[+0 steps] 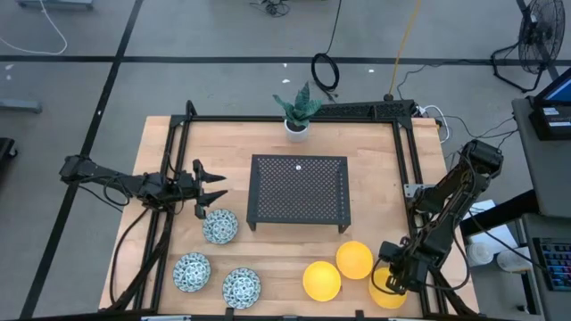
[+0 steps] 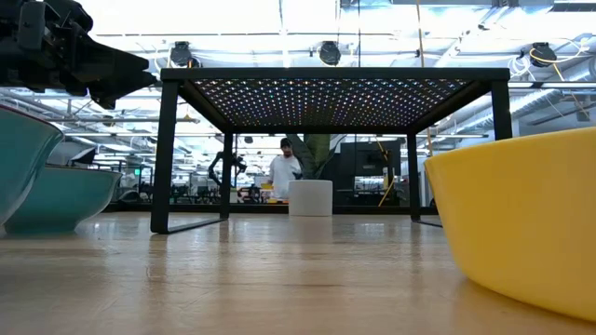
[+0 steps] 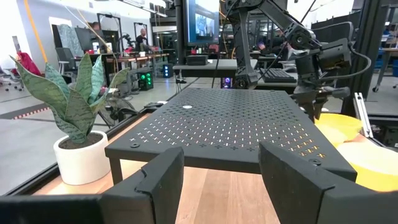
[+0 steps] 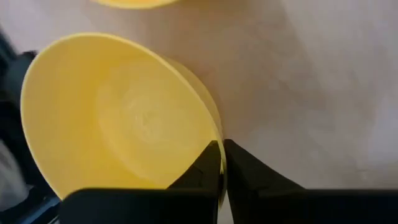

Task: Pick & Place Mini bowls
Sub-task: Put the bottom right yellow bowl on the shelf

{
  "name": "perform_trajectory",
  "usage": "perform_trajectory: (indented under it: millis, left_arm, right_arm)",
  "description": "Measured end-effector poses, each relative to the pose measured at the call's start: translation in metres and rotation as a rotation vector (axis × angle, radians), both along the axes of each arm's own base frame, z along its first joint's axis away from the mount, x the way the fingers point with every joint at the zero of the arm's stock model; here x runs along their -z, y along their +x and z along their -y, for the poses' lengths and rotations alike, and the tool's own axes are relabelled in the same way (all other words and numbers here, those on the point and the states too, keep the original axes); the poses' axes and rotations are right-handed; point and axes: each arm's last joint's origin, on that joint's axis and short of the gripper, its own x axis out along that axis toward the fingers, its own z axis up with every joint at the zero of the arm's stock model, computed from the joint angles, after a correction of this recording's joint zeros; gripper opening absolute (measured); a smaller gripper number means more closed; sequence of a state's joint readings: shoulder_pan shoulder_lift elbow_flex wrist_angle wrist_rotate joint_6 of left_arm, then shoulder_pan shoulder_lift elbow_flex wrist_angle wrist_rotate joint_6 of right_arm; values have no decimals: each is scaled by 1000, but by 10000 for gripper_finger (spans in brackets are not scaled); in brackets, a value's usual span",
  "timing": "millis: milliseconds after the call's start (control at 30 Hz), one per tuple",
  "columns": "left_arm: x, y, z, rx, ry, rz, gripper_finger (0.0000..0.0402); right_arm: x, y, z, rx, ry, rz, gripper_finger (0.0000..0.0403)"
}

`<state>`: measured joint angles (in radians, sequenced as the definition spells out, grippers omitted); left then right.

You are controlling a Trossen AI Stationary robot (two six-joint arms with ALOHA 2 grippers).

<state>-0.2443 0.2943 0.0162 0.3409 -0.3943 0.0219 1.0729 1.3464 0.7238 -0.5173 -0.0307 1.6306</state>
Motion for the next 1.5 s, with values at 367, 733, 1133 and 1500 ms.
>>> perform_trajectory:
  millis: [367,733,1133,1500]
  left_arm:
    - [0,0,0,0,0,0,212]
    - [0,0,0,0,0,0,212]
    - [0,0,0,0,0,0,212]
    - [0,0,0,0,0,0,212]
  right_arm:
    - [-21,5,-6,-16,161,150,2]
    - [-53,16,1,-82,140,596,1]
    - [-74,44,32,-258,-113,899,1]
    - [-102,90,68,-410,-476,1259,1]
